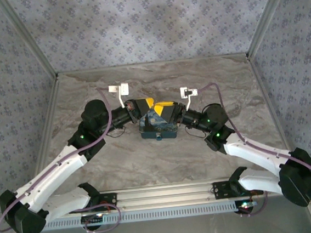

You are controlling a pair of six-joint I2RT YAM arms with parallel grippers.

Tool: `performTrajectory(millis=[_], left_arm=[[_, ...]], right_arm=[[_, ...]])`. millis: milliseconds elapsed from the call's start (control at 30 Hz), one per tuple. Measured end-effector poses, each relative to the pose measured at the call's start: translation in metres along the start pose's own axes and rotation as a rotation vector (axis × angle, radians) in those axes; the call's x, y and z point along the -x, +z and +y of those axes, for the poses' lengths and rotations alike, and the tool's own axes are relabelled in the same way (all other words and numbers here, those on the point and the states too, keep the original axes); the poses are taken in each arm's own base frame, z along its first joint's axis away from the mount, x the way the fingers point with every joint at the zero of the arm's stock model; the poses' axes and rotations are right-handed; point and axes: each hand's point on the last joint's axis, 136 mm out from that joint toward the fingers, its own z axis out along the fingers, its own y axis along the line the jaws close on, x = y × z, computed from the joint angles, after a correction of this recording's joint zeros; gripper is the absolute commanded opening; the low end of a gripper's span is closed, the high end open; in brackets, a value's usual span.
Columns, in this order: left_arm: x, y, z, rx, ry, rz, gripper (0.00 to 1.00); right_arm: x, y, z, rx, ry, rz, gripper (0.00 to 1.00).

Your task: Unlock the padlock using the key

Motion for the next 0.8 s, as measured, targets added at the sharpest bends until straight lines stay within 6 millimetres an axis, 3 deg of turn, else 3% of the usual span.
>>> performTrajectory(millis=[333, 800], left_arm=[[0.0015, 0.0002, -0.0014, -0.01, -0.006, -0.009, 0.0], [0.004, 0.0003, -0.0047, -0.023, -0.014, -0.02, 0.0]], right_arm=[[-0.0034, 0.0033, 0.0116, 0.029, -0.025, 0.012, 0.42], [-0.0036, 0.0047, 0.0075, 0.011, -0.024, 0.012, 0.25]])
